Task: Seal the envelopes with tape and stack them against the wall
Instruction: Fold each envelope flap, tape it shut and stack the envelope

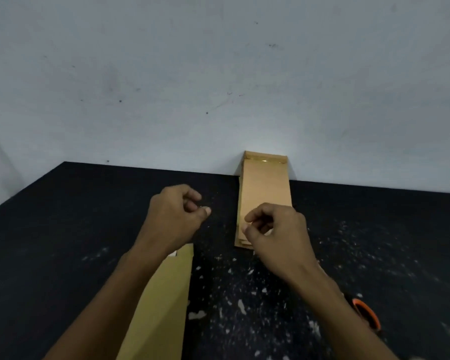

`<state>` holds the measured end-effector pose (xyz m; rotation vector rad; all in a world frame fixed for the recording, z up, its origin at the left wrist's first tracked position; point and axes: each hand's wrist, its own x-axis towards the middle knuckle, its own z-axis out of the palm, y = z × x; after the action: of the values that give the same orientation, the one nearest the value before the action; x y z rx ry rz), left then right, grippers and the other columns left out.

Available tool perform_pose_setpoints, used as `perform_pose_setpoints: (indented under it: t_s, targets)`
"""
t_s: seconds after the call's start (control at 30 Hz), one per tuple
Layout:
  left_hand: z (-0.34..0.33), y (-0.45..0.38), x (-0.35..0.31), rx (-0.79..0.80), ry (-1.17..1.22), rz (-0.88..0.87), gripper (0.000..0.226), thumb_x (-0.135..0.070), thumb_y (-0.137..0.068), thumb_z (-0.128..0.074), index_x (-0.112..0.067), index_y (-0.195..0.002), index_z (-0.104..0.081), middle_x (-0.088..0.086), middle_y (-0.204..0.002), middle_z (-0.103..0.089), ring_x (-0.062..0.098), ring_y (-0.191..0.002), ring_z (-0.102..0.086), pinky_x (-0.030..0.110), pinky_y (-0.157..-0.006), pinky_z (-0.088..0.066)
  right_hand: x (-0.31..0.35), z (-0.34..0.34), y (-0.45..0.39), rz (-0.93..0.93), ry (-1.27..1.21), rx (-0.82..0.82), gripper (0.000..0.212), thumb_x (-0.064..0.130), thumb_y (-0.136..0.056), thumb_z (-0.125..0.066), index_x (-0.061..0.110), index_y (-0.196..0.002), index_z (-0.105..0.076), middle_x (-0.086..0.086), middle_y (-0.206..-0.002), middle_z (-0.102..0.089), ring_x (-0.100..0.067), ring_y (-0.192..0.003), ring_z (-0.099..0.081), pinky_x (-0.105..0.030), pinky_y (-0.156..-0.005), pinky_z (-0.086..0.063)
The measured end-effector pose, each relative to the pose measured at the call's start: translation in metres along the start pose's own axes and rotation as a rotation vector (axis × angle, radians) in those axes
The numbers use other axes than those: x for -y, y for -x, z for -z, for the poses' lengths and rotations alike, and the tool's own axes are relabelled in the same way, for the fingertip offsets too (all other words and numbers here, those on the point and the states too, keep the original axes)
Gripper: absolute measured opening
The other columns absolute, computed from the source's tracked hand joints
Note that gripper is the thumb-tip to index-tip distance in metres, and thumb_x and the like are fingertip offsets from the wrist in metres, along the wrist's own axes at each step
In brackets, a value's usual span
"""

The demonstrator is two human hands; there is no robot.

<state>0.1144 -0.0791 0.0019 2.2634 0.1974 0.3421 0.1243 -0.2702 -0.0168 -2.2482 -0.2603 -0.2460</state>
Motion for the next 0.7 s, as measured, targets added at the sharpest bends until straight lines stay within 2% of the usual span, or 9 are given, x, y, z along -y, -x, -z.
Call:
perform_pose_setpoints:
  t_s: [0.07,0.1,0.17,0.27,0.33,0.43,0.57,0.67,0.7]
  targets:
    - [0.016,0.021,0.017,-0.008,-0.118,0.089,0.03,-0.028,-0.086,-0.076,-0.016,-0.11,-0.064,-0.001,-0.092,-0.065,0.007,-0.079,-0.062,0.018,-0.065,-0.048,0.007,-0.012,0.019,0.019,-0.008,0.06,0.009,0.022,-0.085,-0.075,0.029,-0.084,-0.071,0.015,-0.073,-0.066,0.0,-0.069,-0.061,-0.015,-0.064,-0.052]
    - [0.023,0.031,0.027,-0.009,-0.202,0.158,0.039,-0.033,-0.086,-0.075,-0.016,-0.117,-0.06,0.001,-0.101,-0.063,0.011,-0.086,-0.06,0.024,-0.072,-0.05,0.01,-0.019,0.028,0.022,-0.004,0.09,0.007,0.024,-0.085,-0.076,0.029,-0.086,-0.071,0.015,-0.075,-0.066,0.0,-0.071,-0.061,-0.018,-0.067,-0.054]
    - [0.032,0.048,0.044,0.019,-0.371,0.3,0.055,-0.045,-0.085,-0.072,-0.015,-0.126,-0.051,0.007,-0.116,-0.057,0.019,-0.098,-0.057,0.037,-0.082,-0.052,0.014,-0.032,0.041,0.013,0.045,0.152,0.011,0.03,-0.086,-0.075,0.028,-0.096,-0.071,0.014,-0.087,-0.066,-0.002,-0.08,-0.062,-0.028,-0.076,-0.058]
    - [0.036,0.068,0.057,0.074,-0.441,0.415,0.058,-0.049,-0.088,-0.067,-0.016,-0.128,-0.042,0.011,-0.122,-0.053,0.026,-0.105,-0.056,0.046,-0.088,-0.053,0.026,-0.048,0.06,-0.026,0.184,0.253,0.023,0.038,-0.091,-0.069,0.024,-0.11,-0.068,0.006,-0.11,-0.06,-0.01,-0.103,-0.058,-0.033,-0.089,-0.054]
    - [0.034,0.075,0.058,0.076,-0.391,0.421,0.05,-0.042,-0.092,-0.065,-0.016,-0.129,-0.042,0.01,-0.124,-0.054,0.026,-0.106,-0.056,0.044,-0.09,-0.052,0.033,-0.058,0.069,0.002,0.271,0.276,0.027,0.039,-0.093,-0.065,0.02,-0.112,-0.068,0.001,-0.118,-0.054,-0.016,-0.113,-0.051,-0.035,-0.093,-0.051]
    - [0.031,0.078,0.05,0.067,-0.277,0.417,0.04,-0.031,-0.095,-0.063,-0.014,-0.126,-0.044,0.008,-0.121,-0.056,0.021,-0.099,-0.051,0.036,-0.084,-0.046,0.042,-0.071,0.079,0.007,0.33,0.294,0.031,0.041,-0.093,-0.063,0.02,-0.115,-0.066,-0.001,-0.121,-0.049,-0.022,-0.12,-0.044,-0.036,-0.097,-0.046]
    - [0.028,0.076,0.047,0.028,-0.027,0.508,0.037,-0.02,-0.086,-0.074,-0.018,-0.105,-0.043,0.01,-0.106,-0.061,0.025,-0.096,-0.059,0.043,-0.087,-0.053,0.044,-0.076,0.085,-0.049,0.255,0.258,0.044,0.041,-0.089,-0.068,0.026,-0.13,-0.062,0.002,-0.13,-0.052,-0.019,-0.123,-0.044,-0.033,-0.104,-0.041]
    - [0.027,0.071,0.051,0.006,0.124,0.55,0.041,-0.01,-0.078,-0.079,-0.005,-0.113,-0.06,0.012,-0.105,-0.068,0.028,-0.096,-0.066,0.044,-0.088,-0.056,0.039,-0.077,0.086,-0.05,0.209,0.26,0.046,0.037,-0.086,-0.072,0.028,-0.13,-0.061,0.004,-0.128,-0.052,-0.016,-0.121,-0.045,-0.032,-0.104,-0.041]
    - [0.027,0.071,0.051,0.01,0.199,0.539,0.033,-0.006,-0.078,-0.079,-0.003,-0.108,-0.067,0.012,-0.097,-0.073,0.029,-0.09,-0.07,0.046,-0.086,-0.058,0.037,-0.076,0.086,-0.055,0.174,0.258,0.046,0.036,-0.084,-0.074,0.028,-0.128,-0.061,0.005,-0.126,-0.054,-0.015,-0.119,-0.047,-0.031,-0.102,-0.042]
